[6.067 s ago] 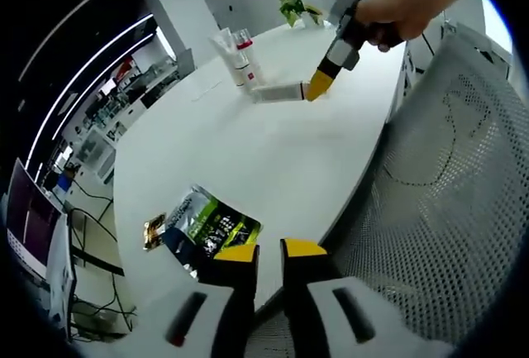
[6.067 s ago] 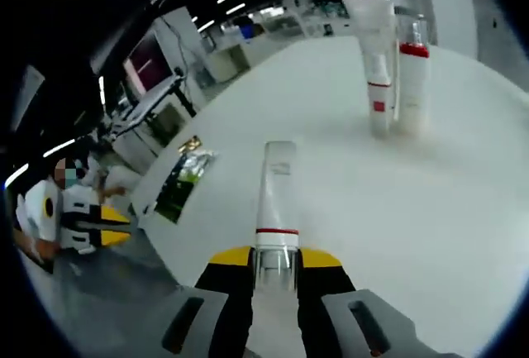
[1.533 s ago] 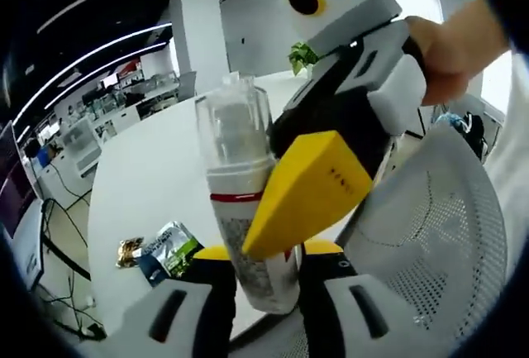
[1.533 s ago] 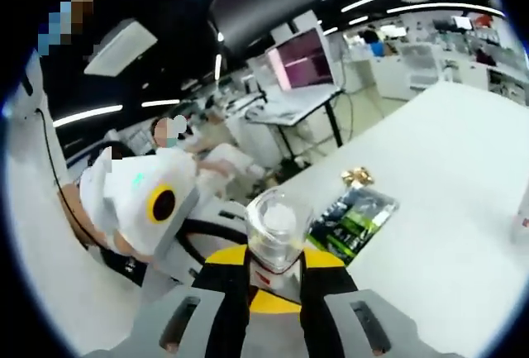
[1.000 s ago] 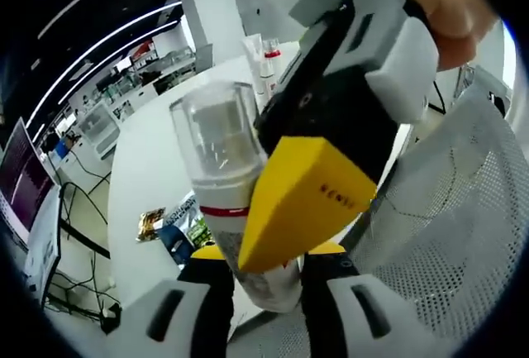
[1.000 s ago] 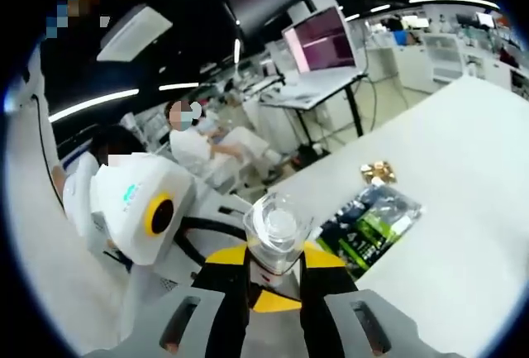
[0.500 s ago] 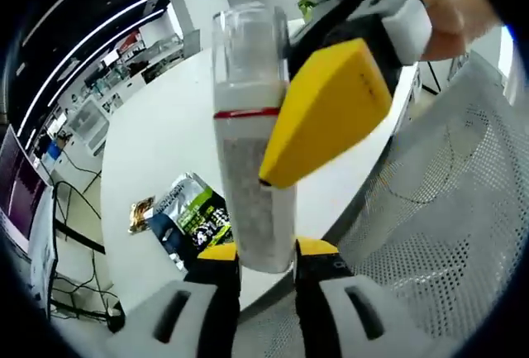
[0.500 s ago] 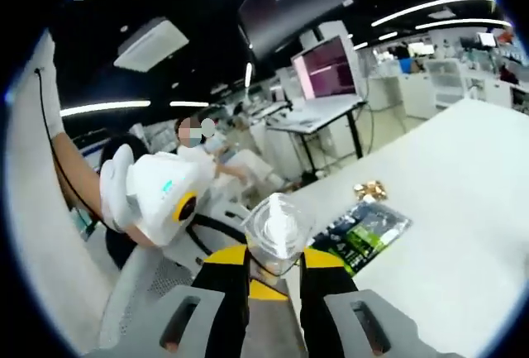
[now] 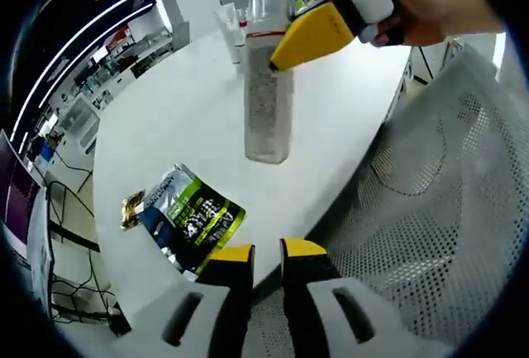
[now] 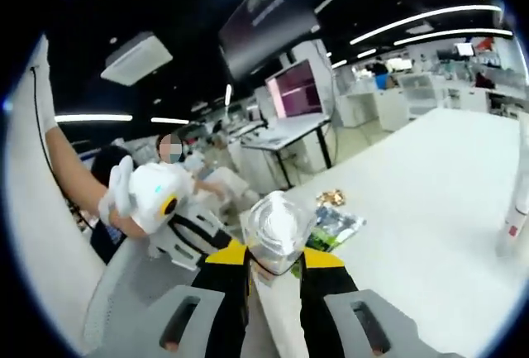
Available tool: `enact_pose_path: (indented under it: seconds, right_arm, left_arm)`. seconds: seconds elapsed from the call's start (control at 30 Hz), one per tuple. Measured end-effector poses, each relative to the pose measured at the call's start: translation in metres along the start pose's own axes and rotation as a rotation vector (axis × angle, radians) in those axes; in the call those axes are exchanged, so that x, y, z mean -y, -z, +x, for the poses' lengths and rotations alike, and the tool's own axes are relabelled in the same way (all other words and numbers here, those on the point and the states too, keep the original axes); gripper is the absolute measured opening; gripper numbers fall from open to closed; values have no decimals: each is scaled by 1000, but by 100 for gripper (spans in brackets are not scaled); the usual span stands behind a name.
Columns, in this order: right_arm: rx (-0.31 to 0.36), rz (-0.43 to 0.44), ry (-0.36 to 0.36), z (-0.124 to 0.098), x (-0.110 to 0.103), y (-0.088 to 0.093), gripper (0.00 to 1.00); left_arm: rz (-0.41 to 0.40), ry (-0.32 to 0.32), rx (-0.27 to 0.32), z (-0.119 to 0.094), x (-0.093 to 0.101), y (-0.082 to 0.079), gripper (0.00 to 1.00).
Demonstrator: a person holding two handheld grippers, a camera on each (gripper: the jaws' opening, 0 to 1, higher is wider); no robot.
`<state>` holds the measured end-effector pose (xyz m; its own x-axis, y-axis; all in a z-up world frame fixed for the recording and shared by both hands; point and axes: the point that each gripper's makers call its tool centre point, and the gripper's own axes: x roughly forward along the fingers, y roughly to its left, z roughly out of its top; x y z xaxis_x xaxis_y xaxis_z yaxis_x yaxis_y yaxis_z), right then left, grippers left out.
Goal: Arrange the skincare products in the storage area until every visible bottle or jar stands upright without overlapping.
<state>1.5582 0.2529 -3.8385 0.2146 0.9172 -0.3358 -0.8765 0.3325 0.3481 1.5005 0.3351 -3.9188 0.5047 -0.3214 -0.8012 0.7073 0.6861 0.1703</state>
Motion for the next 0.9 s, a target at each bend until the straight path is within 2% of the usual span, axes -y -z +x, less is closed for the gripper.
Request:
enact_pose_path:
  seconds: [0.13,0.43,0.5,0.7,0.8,0.9]
  right_arm:
    - [-6,-11,50,-12,20,4,17]
    - [-77,-117,289,-42,88,14,17]
    - [-87,-100,370,-53,109,19,17]
    - [-78,-51,538,-80,154,26,17]
    - [-76,-49,591,-92,173,29,17]
    - [-130,-49,642,-102,189,34,17]
  left_arm:
    - [-7,-4,-11,1,-1,2,8]
    - [-19,-9,-13,0,-4,4,6]
    - [-19,-9,-17,1,-4,5,5]
    - [-18,1,-30,2,-2,8,5]
    - [-22,1,-31,2,-2,9,5]
    - [-19,6,-34,2,-2,10,4]
